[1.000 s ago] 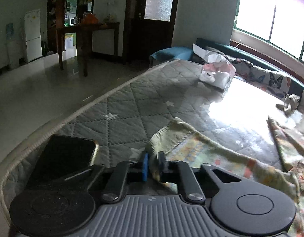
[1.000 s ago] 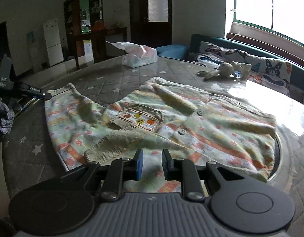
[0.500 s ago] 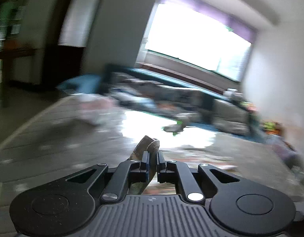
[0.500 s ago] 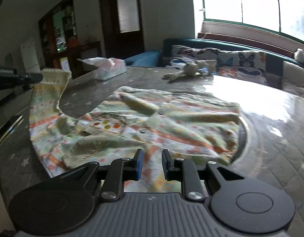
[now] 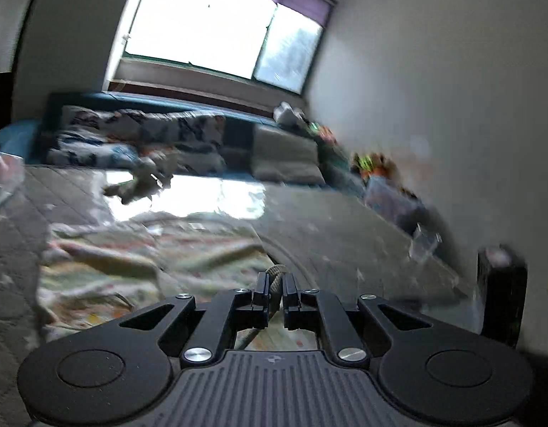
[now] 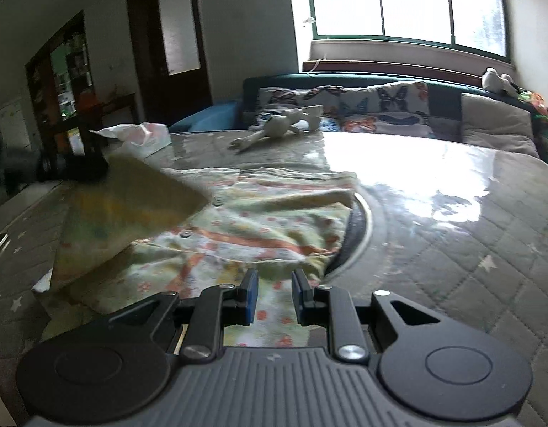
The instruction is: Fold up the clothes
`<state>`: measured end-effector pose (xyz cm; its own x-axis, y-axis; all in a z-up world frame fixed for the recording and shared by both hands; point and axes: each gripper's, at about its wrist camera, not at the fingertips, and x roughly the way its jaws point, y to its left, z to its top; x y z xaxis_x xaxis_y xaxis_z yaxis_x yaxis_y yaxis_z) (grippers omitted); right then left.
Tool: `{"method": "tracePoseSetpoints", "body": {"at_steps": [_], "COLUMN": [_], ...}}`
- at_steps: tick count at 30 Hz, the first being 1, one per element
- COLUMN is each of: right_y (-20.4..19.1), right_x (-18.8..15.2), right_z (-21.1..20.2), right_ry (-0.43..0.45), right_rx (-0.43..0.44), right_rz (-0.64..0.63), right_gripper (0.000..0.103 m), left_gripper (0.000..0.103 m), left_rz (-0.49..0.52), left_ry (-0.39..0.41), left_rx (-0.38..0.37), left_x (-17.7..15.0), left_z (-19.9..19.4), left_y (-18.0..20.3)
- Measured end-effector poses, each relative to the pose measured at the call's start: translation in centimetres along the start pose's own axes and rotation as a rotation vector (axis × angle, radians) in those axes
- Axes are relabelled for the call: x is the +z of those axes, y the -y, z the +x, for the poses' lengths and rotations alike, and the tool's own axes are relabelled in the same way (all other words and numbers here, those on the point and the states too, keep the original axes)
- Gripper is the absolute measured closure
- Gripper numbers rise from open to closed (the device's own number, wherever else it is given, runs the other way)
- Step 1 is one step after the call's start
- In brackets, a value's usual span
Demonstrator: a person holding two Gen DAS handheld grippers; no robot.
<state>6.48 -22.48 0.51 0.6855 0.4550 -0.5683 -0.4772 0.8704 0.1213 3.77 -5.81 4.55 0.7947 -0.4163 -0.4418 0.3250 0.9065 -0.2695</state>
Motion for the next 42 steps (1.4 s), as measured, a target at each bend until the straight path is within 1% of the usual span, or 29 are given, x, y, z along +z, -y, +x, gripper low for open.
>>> {"method": "tracePoseSetpoints", "body": {"at_steps": [2, 3, 5, 6, 7, 10, 12, 14, 19, 22, 27, 28, 29, 30, 33, 35, 36, 38, 40, 42], "right_y": [0.3, 0.4, 0.3, 0.2, 0.1, -0.5, -1.1, -1.5, -2.1, -2.1, -2.4, -2.6, -2.8, -3.0, -3.3, -3.2, -3.2, -3.2, -2.8, -2.6], "right_x": [0.1, 0.1, 0.2, 0.2, 0.2, 0.1, 0.0, -0.1, -0.2, -0.2, 0.1, 0.1, 0.1, 0.2, 0.7, 1.2, 1.3, 1.4, 1.5, 1.5], "right_z": [0.0, 0.0, 0.0, 0.2, 0.3, 0.9, 1.4, 1.9, 3.7, 4.6, 5.0, 5.0, 5.0, 4.9, 4.3, 4.0, 4.1, 4.3, 4.7, 4.6], "right_ry": [0.001, 0.002, 0.002, -0.002, -0.006, -0.029, -0.051, -0.065, -0.096, -0.104, -0.115, -0.111, -0.108, -0.105, -0.071, -0.047, -0.041, -0.029, -0.046, -0.059], "right_rx": [-0.004, -0.005, 0.0, 0.007, 0.013, 0.038, 0.057, 0.067, 0.094, 0.095, 0.109, 0.101, 0.092, 0.084, 0.068, 0.057, 0.041, 0.004, 0.005, 0.033], "right_rz": [0.019, 0.023, 0.025, 0.024, 0.022, 0.02, 0.01, 0.002, 0.008, 0.017, 0.017, 0.004, -0.008, -0.021, -0.048, -0.036, -0.043, -0.064, -0.05, -0.029], "right_gripper": [0.083, 0.083, 0.083, 0.083, 0.083, 0.083, 0.083, 0.083, 0.083, 0.083, 0.085, 0.088, 0.095, 0.097, 0.098, 0.099, 0.1, 0.1, 0.1, 0.095], "left_gripper": [0.093, 0.089, 0.073, 0.057, 0.052, 0.051, 0.05, 0.05, 0.05, 0.05, 0.051, 0.052, 0.052, 0.052, 0.052, 0.054, 0.057, 0.058, 0.063, 0.064], "left_rz": [0.031, 0.041, 0.054, 0.059, 0.065, 0.075, 0.056, 0.032, -0.03, -0.051, -0.052, -0.046, -0.041, -0.036, -0.019, -0.01, -0.005, 0.002, 0.003, 0.007], "left_ry": [-0.033, -0.049, -0.068, -0.07, -0.063, -0.043, -0.031, -0.022, -0.029, -0.041, -0.066, -0.069, -0.071, -0.073, -0.077, -0.082, -0.086, -0.096, -0.11, -0.12], "left_rx": [-0.005, -0.014, -0.016, -0.011, -0.002, 0.032, 0.076, 0.136, 0.263, 0.303, 0.328, 0.329, 0.328, 0.326, 0.319, 0.313, 0.31, 0.308, 0.305, 0.303], "left_x": [-0.7, -1.1, -1.7, -1.9, -2.0, -2.2, -2.1, -2.0, -2.5, -3.1, -3.8, -3.8, -3.8, -3.8, -3.6, -3.5, -3.5, -3.4, -3.5, -3.6], "left_z": [0.7, 0.9, 1.0, 0.8, 0.3, -1.2, -2.2, -3.0, -4.6, -5.1, -5.0, -4.9, -4.8, -4.7, -4.2, -3.6, -3.3, -2.7, -2.1, -1.6], "left_y": [0.4, 0.3, 0.3, 0.2, -0.1, -1.0, -2.6, -4.5, -8.4, -9.8, -10.7, -10.7, -10.6, -10.6, -10.6, -10.6, -10.6, -10.7, -10.9, -11.1]}}
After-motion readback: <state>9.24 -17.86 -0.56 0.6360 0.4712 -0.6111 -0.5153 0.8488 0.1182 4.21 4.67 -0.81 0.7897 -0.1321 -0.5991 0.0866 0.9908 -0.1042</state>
